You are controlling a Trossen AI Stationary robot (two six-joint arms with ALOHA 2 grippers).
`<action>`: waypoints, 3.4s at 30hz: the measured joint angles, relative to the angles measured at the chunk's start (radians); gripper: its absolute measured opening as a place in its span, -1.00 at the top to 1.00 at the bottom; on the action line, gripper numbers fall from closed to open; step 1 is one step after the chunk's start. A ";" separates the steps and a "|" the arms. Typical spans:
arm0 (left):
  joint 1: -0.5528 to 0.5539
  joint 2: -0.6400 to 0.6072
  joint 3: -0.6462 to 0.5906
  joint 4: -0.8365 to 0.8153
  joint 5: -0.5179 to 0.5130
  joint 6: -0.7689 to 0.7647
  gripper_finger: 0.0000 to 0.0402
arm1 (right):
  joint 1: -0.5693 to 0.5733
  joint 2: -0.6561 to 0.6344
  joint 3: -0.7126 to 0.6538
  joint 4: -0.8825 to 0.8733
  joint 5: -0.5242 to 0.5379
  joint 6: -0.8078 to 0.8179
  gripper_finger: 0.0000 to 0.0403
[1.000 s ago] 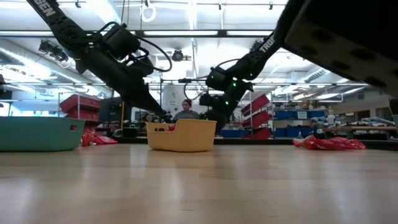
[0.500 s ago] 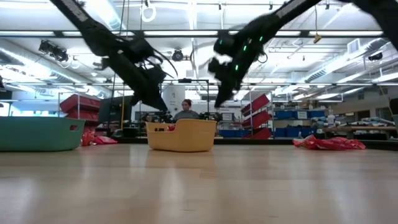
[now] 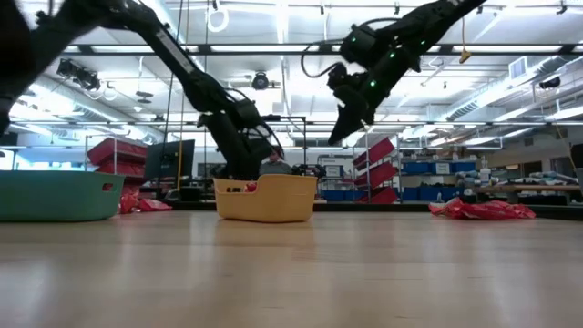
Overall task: Sort candy
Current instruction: Put the red candy into the yellow bin
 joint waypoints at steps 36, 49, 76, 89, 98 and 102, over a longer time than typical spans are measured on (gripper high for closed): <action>-0.088 0.152 0.154 -0.083 0.149 0.079 1.00 | 0.059 -0.066 -0.053 -0.023 0.055 0.033 1.00; -0.076 0.126 0.152 -0.075 0.183 0.069 1.00 | 0.012 0.087 -0.078 0.137 0.049 0.184 0.71; -0.066 0.184 0.156 -0.037 0.159 0.074 1.00 | -0.125 0.461 0.153 0.185 -0.067 0.204 0.11; -0.095 0.187 0.154 0.007 0.197 0.081 1.00 | -0.125 0.473 0.152 0.185 -0.061 0.182 0.34; -0.076 0.172 0.154 0.006 0.203 0.078 1.00 | -0.124 0.469 0.154 0.143 -0.026 0.094 0.95; -0.058 0.126 0.154 -0.016 0.198 0.083 1.00 | -0.124 0.453 0.154 0.087 -0.007 0.081 0.98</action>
